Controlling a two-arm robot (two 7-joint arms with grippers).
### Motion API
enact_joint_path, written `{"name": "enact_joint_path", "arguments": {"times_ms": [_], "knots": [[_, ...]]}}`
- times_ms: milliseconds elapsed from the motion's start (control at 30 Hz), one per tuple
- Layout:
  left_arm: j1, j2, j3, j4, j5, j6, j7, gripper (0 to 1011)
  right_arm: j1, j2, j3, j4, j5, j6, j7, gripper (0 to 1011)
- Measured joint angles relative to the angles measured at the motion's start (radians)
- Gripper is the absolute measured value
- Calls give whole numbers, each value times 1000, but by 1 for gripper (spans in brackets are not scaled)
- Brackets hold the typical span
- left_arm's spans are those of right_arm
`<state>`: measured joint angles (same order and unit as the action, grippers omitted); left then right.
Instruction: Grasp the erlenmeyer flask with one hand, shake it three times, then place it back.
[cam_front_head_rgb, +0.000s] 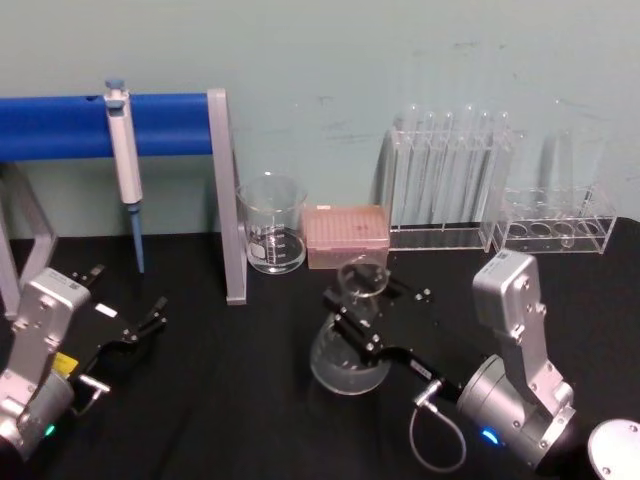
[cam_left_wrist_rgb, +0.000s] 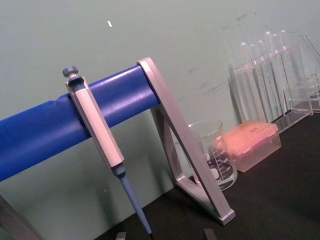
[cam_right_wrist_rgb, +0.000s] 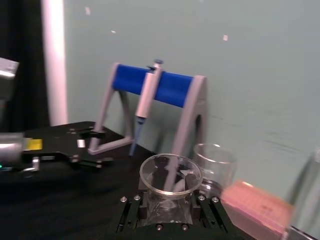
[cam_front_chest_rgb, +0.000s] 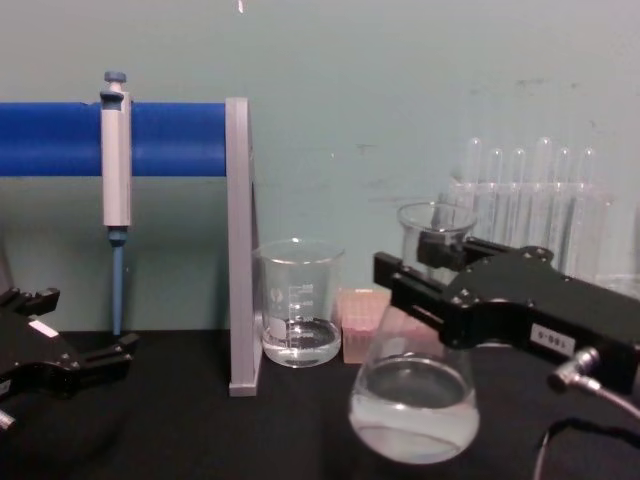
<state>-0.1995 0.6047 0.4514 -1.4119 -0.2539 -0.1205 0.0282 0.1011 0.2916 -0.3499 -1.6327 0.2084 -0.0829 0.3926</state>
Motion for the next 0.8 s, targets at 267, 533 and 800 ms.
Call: {"name": "enact_joint_path", "arguments": {"times_ms": [267, 533, 800], "knots": [[0, 0, 0, 0, 0, 0, 0, 1001, -2, 41, -45, -26, 36, -16, 63, 451], [0, 0, 0, 0, 0, 0, 0, 1001, -2, 68, -75, -39, 61, -27, 88, 451], [0, 0, 0, 0, 0, 0, 0, 1001, -1, 75, -81, -42, 67, -27, 70, 451]]}}
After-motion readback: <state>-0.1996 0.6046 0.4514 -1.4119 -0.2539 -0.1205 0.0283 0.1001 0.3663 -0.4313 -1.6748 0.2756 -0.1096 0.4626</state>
